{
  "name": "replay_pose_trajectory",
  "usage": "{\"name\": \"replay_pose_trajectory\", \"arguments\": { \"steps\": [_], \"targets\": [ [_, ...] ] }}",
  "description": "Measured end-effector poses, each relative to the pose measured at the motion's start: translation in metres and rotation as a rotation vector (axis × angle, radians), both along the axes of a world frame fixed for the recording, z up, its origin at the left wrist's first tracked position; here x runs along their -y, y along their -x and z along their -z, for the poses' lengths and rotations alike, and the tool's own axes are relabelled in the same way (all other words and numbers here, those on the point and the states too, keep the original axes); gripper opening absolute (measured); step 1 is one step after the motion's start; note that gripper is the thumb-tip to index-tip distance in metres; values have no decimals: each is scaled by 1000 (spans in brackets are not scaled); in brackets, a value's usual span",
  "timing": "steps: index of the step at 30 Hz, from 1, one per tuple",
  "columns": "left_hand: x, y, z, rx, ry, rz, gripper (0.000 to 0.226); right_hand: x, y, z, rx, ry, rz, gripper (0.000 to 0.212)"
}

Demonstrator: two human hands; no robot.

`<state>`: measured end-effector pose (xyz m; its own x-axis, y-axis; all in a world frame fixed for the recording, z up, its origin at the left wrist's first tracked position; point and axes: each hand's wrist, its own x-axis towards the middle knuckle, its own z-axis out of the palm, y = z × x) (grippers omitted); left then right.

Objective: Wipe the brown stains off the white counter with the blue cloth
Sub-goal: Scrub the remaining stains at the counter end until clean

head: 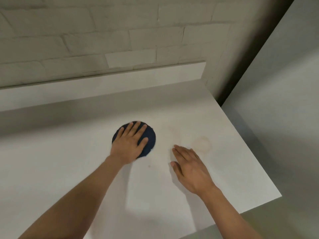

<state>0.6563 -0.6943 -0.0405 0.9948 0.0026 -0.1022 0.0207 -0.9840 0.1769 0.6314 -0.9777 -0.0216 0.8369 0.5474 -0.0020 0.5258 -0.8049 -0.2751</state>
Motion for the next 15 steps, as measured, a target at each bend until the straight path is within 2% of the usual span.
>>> {"name": "replay_pose_trajectory", "arguments": {
  "steps": [5, 11, 13, 15],
  "targets": [
    [26, -43, -7, -40, 24, -214, 65, 2, 1, 1, -5, 21, -18, 54],
    [35, 39, 3, -5, 28, 49, 65, 4, 0, 8, 10, 25, -22, 55],
    [10, 56, 3, 23, 16, 36, 63, 5, 1, 9, 16, 19, -21, 55],
    [-16, 47, 1, 26, -2, -69, 64, 5, 1, 10, 13, 17, -20, 55]
  ]
}}
